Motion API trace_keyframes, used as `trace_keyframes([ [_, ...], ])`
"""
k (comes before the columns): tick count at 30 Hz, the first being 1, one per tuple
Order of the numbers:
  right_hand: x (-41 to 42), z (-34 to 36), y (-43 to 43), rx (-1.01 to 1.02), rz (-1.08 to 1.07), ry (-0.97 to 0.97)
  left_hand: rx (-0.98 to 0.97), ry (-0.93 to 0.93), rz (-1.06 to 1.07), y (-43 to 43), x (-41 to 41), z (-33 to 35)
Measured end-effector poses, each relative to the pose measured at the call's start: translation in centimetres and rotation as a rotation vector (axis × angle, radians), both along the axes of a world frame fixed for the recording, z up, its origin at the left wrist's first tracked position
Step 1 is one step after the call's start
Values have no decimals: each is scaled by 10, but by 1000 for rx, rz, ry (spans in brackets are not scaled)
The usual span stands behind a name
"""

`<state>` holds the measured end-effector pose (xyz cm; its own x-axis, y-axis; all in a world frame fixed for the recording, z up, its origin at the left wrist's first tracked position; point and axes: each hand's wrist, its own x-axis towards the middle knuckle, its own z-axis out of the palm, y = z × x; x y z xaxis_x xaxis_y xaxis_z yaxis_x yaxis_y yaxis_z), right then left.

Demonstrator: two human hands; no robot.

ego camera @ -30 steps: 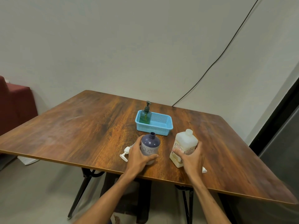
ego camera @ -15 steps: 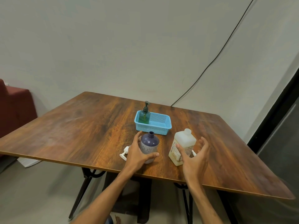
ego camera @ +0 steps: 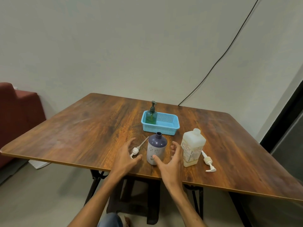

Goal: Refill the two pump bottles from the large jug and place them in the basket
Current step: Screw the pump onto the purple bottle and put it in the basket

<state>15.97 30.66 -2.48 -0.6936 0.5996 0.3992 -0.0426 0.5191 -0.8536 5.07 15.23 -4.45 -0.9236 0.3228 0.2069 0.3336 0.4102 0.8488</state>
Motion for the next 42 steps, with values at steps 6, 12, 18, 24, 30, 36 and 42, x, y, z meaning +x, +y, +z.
trace_keyframes([
  [6,-19,-17,0,-108,63,-110,-140,108,119,9,-1,-8],
  [12,-32,-27,2,-147,85,-108,-253,179,146,17,-11,-8],
  [18,-36,-32,9,-171,86,-132,-117,200,170,7,-6,6],
  [24,-37,-33,10,-171,86,-141,56,258,195,1,-4,48],
  [30,-38,-36,11,-142,82,-148,180,430,113,-1,6,97],
  [36,-38,-37,12,-83,84,-141,266,453,62,-3,20,149],
  [42,-40,-38,13,-50,74,-156,176,479,69,3,20,182],
])
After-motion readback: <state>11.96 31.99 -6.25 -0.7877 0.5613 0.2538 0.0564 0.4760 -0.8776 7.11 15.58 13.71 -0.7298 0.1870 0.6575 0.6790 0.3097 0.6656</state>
